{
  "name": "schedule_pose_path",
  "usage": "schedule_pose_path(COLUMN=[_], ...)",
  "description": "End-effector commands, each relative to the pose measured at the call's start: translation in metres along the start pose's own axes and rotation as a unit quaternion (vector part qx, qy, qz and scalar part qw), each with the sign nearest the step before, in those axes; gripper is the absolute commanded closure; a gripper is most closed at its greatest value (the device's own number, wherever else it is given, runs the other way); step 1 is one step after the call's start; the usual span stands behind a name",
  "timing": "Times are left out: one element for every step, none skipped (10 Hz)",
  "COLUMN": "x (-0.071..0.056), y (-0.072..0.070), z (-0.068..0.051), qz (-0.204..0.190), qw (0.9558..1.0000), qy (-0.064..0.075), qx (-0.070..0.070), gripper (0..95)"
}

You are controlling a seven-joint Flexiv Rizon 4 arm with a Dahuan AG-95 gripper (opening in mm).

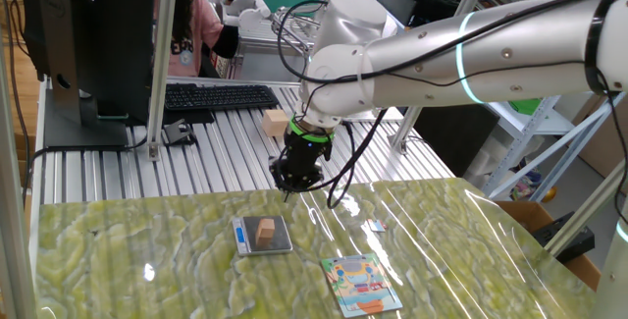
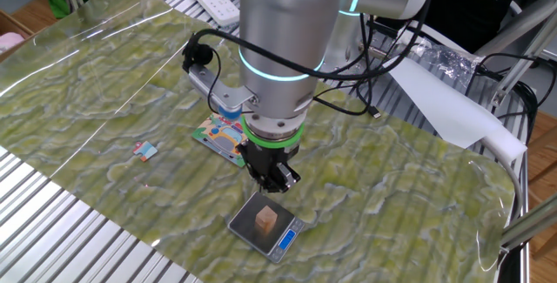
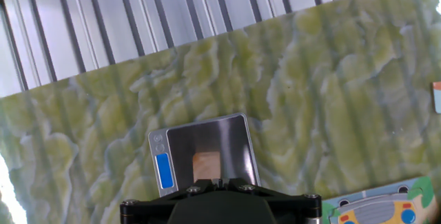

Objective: Remove the object from the scale

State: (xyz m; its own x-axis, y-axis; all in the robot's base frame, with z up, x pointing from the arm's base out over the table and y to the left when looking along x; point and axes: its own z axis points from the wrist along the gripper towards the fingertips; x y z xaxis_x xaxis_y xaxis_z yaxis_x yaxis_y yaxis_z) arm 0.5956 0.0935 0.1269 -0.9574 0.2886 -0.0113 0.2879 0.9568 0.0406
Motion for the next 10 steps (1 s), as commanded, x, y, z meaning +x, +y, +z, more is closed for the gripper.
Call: schedule_pose_path(x=[0.0017, 0.0017, 0.0017, 0.0017, 0.0017, 0.0017, 0.0017, 0.0017, 0.0017, 0.0017], y=[-0.0003, -0.0003, -0.0003, -0.0003, -0.0003, -0.0003, -0.0003, -0.0003, -0.0003, -0.0003], z=[-0.0011, -0.0011, -0.0011, -0.0011, -0.0011, -0.0011, -0.0011, -0.0011, -0.0011, -0.0011], qz=[0.005, 0.002, 0.002, 0.007, 0.007, 0.0, -0.011, -0.016, -0.024, -0.046], qw=[1.0, 1.0, 1.0, 1.0, 0.9999, 0.9999, 0.9999, 0.9999, 0.9997, 0.9989], qy=[-0.004, -0.005, -0.007, -0.007, -0.01, -0.011, -0.003, 0.0, -0.001, -0.002], qx=[-0.001, -0.001, 0.001, 0.001, 0.001, 0.004, 0.007, 0.005, 0.005, 0.006], gripper=[95.0, 95.0, 95.0, 95.0, 95.0, 95.0, 95.0, 95.0, 95.0, 95.0])
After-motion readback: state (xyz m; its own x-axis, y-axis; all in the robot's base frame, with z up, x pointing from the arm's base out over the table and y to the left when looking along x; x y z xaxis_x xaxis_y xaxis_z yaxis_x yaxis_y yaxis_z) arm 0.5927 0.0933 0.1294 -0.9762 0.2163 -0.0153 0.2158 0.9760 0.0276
